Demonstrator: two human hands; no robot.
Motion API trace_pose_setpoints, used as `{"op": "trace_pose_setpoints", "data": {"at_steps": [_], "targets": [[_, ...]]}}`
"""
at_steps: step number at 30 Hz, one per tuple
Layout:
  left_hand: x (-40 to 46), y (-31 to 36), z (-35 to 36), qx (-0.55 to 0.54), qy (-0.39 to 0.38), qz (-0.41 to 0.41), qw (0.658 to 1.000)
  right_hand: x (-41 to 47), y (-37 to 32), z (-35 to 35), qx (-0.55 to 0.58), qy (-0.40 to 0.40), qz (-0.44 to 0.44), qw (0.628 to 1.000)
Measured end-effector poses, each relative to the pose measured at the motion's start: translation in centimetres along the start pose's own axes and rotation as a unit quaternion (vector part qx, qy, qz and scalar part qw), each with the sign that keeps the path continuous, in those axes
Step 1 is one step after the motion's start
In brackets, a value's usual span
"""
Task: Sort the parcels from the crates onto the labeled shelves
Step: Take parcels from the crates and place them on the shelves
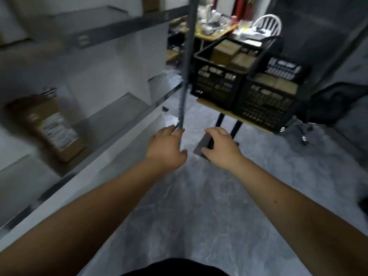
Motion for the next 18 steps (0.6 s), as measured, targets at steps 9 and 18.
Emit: {"op": "trace_pose_setpoints", "data": {"at_steps": [9, 18], "targets": [[14.5, 14.7, -2.5, 0.013, -0.008, 0.130, 0.991, 3.8, 12.3, -13.6, -0.007, 0.073, 0.095, 0.993], [31.6, 22.4, -1.7, 0.022, -0.024, 0.217, 0.976, 12.8, 20.9, -20.8, -0.021, 0.118, 0.180, 0.976]]}}
Point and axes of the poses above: each hand's wrist, its own x-axis towards the middle knuckle, its own z-axis out of the palm, y = z × x, the point moved 4 cm from there along x, towards the middle knuckle, and after that the axes turned 7 degrees about -y, right-handed, at the moved point
